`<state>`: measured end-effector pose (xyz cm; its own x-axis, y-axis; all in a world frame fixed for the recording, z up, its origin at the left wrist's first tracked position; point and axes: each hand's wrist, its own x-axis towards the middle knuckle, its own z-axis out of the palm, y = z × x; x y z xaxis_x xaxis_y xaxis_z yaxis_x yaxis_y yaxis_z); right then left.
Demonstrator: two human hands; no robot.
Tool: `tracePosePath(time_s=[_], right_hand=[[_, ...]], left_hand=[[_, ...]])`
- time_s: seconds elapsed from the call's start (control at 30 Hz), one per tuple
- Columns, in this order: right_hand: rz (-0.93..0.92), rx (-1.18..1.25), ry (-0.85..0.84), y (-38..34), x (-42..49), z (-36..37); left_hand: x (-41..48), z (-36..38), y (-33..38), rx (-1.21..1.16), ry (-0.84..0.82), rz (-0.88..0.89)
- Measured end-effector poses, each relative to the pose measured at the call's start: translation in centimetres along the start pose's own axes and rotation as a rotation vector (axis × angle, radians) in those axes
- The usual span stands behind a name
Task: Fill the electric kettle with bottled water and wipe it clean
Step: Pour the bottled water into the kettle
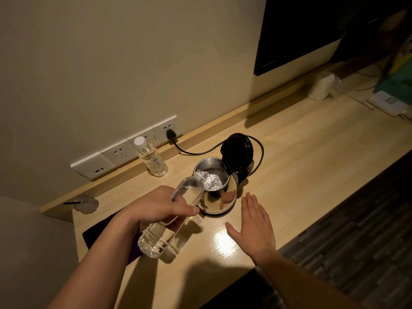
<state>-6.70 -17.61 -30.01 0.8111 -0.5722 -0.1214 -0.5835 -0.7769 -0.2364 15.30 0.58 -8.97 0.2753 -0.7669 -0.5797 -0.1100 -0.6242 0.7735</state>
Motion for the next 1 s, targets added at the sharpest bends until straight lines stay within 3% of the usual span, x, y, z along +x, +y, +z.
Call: tracePosePath(time_s=[1.0], right_hand=[[0.006,-0.008,0.005,-0.1,0.0,-0.1]], left_hand=[[-1.1,1.5,0.8,-0.073,0.109,-0.032]])
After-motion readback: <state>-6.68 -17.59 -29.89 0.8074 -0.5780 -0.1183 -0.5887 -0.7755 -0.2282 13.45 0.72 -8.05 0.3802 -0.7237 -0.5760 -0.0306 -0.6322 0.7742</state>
